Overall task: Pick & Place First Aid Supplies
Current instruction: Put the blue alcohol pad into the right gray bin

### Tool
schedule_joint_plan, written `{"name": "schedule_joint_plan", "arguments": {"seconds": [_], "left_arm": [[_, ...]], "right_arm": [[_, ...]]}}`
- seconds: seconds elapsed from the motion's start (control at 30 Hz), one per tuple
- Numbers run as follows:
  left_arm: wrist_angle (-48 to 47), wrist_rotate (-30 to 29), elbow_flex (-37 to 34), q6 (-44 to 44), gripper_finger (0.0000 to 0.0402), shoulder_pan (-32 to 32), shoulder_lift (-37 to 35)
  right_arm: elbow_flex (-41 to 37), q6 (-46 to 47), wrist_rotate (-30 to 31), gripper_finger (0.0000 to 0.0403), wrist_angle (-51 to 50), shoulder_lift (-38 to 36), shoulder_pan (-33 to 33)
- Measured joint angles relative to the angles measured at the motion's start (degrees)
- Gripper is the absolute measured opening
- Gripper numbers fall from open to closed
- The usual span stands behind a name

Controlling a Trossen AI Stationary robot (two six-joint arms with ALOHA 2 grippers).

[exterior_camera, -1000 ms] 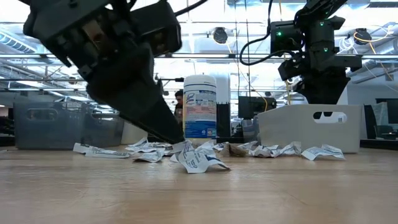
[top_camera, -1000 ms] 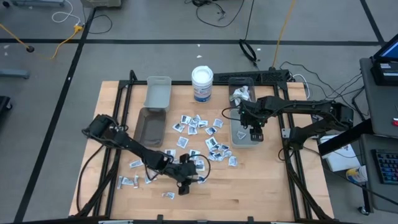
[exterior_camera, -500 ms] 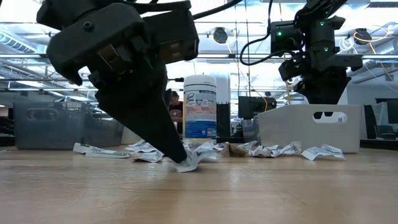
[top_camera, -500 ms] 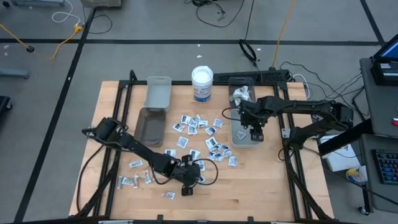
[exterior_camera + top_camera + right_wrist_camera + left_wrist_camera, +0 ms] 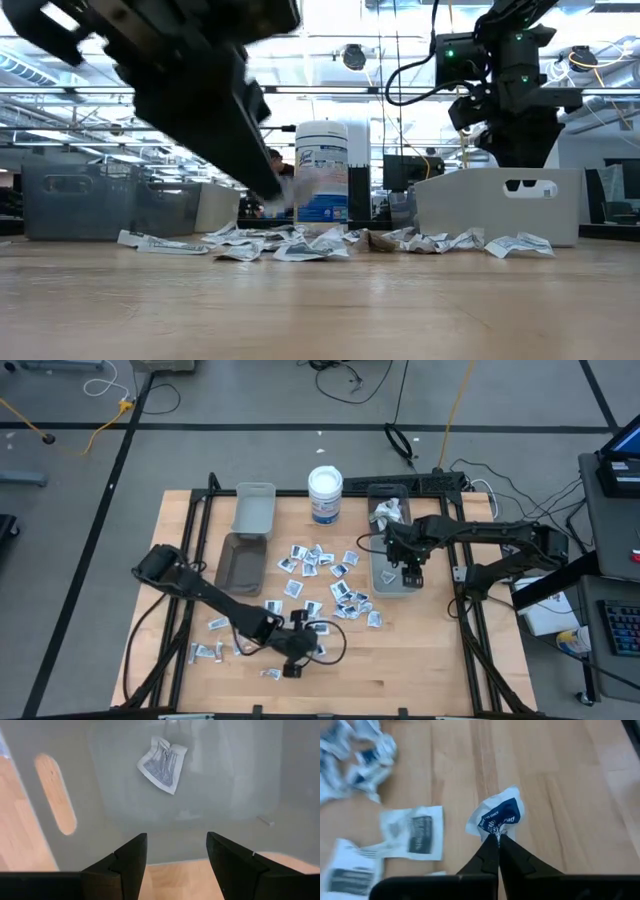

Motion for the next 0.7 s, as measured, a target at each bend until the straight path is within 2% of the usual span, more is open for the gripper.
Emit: {"name": "schedule_joint_plan", "arguments": {"seconds": [0.13, 0.23, 0.4, 0.57, 0.7], "left_arm": [[0.84, -6.13, -2.51, 3.69, 0.0003, -1.03, -4.26], [5.09, -9.72, -6.4, 5.65, 0.0002, -1.12, -7.76], [15.33, -11.03, -16.6, 8.27, 0.0001, -0.33, -14.68], [27.13, -10.4, -25.95, 10.85, 0.0001, 3.01, -20.11], [35.61, -4.61, -31.06, 13.67, 0.0001, 7.31, -22.44]], "right_arm": [[0.01, 4.05, -0.02, 0.0199, 5.73, -0.83, 2.27], [0.04, 5.39, 0.0, 0.0199, 10.14, -1.93, 4.22], [0.04, 7.21, 0.24, 0.0199, 17.25, -4.02, 7.05], [0.04, 10.9, 0.46, 0.0199, 26.62, -6.21, 9.6], [-0.28, 13.64, 1.64, 0.0199, 36.93, -6.86, 12.44]]}}
